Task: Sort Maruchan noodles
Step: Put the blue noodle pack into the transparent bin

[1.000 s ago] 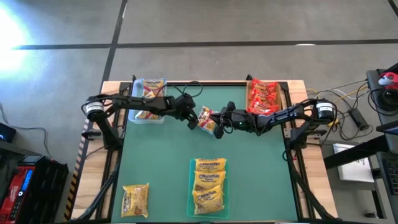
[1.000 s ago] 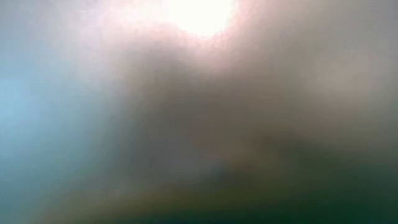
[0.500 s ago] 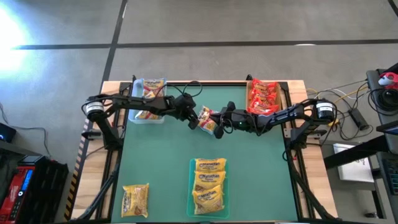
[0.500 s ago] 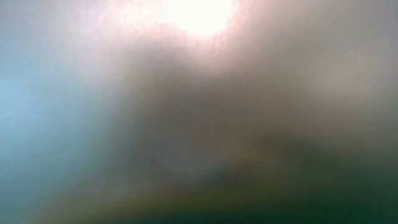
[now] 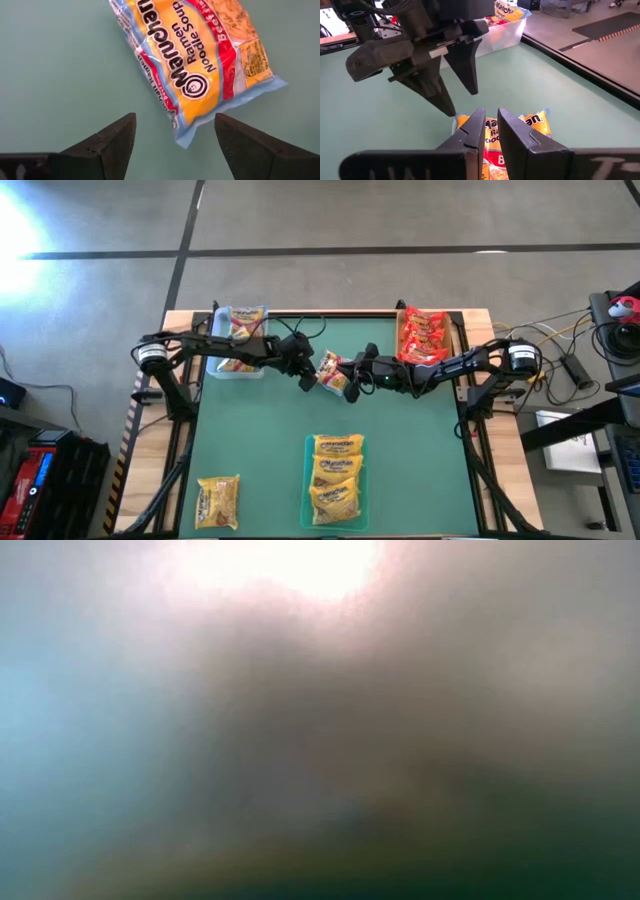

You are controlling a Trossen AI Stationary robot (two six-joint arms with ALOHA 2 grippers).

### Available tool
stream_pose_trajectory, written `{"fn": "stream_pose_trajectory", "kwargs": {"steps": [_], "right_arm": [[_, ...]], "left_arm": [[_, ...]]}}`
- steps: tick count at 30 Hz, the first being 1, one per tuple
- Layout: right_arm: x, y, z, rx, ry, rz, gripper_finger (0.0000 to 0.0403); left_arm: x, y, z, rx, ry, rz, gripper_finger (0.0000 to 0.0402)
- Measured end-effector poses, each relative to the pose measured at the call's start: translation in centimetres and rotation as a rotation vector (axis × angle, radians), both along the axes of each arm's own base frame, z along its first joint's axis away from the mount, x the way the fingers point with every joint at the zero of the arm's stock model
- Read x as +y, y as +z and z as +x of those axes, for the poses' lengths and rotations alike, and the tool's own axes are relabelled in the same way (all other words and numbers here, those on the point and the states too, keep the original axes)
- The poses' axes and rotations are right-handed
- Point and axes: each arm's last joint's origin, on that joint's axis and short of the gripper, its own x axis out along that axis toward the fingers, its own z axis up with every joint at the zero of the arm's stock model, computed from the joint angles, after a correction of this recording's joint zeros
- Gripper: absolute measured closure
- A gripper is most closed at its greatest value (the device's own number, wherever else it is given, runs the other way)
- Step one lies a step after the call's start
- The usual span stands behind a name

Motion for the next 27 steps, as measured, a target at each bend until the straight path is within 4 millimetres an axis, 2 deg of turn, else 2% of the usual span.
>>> {"fn": "stream_pose_trajectory", "kwargs": {"steps": [7, 13, 17, 21, 27], "right_arm": [[0.0, 0.0, 0.0, 0.0, 0.0, 0.0, 0.036], [0.0, 0.0, 0.0, 0.0, 0.0, 0.0, 0.036], [0.0, 0.0, 0.0, 0.0, 0.0, 0.0, 0.036], [0.0, 0.2, 0.1, -0.023, 0.0, -0.003, 0.036], [0.1, 0.7, 0.3, -0.031, 0.003, 0.012, 0.036]], "left_arm": [[0.3, -1.1, 0.9, -0.105, -0.079, 0.0, 0.0148], [2.6, -1.3, 0.9, -0.176, 0.015, 0.019, 0.0148], [3.5, -2.1, 0.6, -0.188, 0.086, -0.005, 0.0148], [3.4, -2.7, 0.6, -0.228, 0.096, -0.002, 0.0148], [3.0, -3.7, -0.2, -0.195, 0.102, -0.019, 0.0148]]}}
